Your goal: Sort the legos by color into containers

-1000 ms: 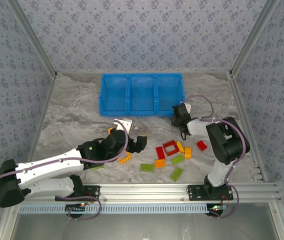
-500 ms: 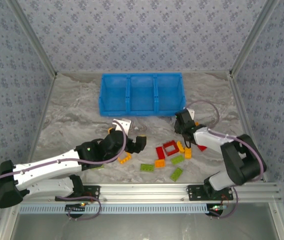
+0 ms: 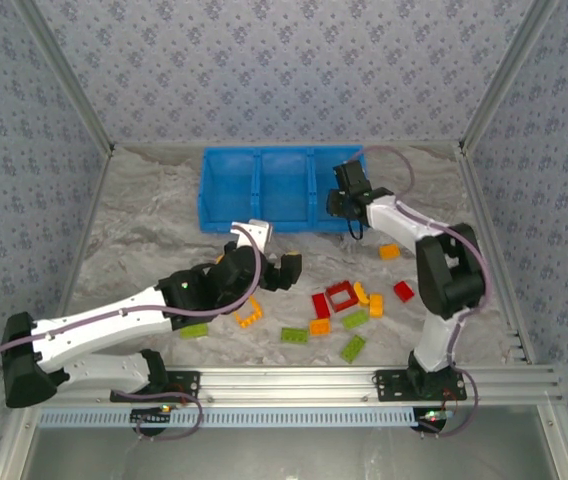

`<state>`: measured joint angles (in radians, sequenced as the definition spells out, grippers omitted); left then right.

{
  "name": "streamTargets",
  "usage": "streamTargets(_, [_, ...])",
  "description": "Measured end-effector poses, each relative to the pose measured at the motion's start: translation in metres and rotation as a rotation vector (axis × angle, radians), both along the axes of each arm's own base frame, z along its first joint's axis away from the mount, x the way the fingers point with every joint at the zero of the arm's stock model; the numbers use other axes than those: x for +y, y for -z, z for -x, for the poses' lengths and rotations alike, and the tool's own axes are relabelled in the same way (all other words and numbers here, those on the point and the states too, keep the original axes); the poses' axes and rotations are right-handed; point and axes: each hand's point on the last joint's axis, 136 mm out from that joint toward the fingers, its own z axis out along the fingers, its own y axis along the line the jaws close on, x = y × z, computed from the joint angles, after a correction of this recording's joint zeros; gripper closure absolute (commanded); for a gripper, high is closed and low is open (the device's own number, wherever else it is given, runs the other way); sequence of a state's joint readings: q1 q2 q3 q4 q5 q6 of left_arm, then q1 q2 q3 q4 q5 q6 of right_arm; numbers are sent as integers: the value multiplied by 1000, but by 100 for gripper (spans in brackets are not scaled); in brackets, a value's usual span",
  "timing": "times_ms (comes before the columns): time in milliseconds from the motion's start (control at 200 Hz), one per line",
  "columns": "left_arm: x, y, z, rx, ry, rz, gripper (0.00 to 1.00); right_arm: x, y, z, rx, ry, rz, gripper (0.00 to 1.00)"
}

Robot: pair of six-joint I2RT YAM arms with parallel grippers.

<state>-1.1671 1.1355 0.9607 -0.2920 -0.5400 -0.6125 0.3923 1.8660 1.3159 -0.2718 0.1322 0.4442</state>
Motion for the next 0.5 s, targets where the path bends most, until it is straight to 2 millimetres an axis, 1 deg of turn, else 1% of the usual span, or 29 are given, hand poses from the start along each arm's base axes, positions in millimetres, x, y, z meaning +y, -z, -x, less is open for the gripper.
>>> streamTargets(105, [-9, 4, -3, 9, 11, -28, 2, 2, 28, -7, 68, -3, 12, 73])
streamTargets(180, [-17, 8, -3, 16, 36, -48, 2, 3, 40, -9, 102, -4, 20, 73])
streamTargets(365, [-44, 17, 5, 50, 147, -65, 3, 5, 48, -21, 120, -1, 9, 73])
streamTargets(500, [-68, 26, 14, 74, 226, -77, 3, 6, 57, -23, 136, -1, 10, 71])
